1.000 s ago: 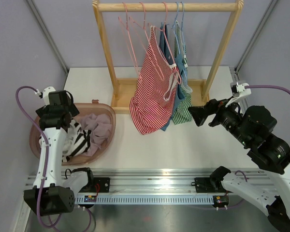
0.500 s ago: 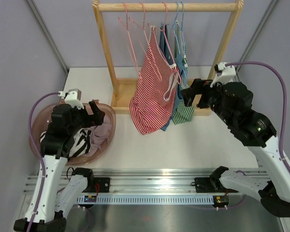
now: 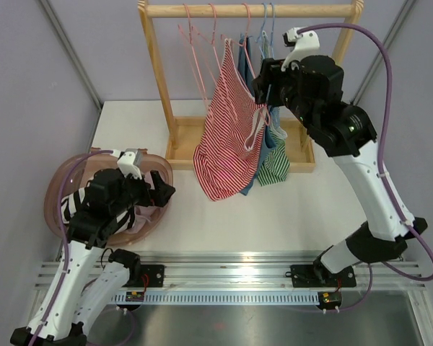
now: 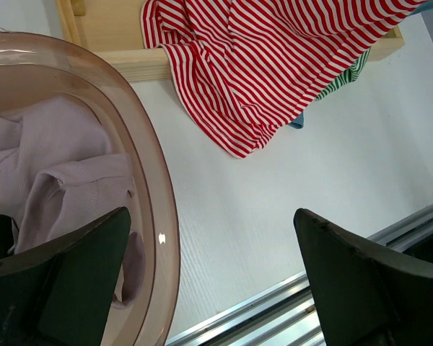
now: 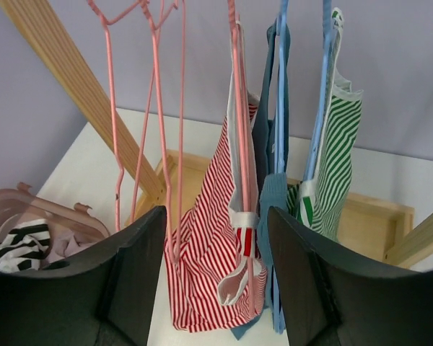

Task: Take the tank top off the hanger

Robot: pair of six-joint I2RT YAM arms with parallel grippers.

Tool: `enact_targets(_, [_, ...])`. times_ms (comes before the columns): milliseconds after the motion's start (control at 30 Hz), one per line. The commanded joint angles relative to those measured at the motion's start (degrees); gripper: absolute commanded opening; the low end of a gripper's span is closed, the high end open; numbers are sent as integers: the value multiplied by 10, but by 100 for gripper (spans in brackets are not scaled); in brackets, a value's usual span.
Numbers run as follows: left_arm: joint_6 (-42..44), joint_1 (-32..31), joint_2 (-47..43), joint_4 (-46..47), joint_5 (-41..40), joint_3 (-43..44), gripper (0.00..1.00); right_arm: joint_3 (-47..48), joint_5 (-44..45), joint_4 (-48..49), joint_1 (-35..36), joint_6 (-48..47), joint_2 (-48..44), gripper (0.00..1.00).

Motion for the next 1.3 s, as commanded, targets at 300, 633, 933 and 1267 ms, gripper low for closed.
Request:
enact_targets(300, [-13,-33,-25,20,-13,-4,99,277,48,-75,-1,-98,227,57])
enact_targets(633, [-12,-50,-23,20,-11,-4,99,256,81,-48,-7,-119,248,54])
enact_targets(933, [-13,-59,-23,19,-14,-5,99,255,37,-57,-23,-100,259,43])
enact_targets(1267, [-14,-70,-20,19,-19,-5,99,265,5,-66,-35,-69,275,22])
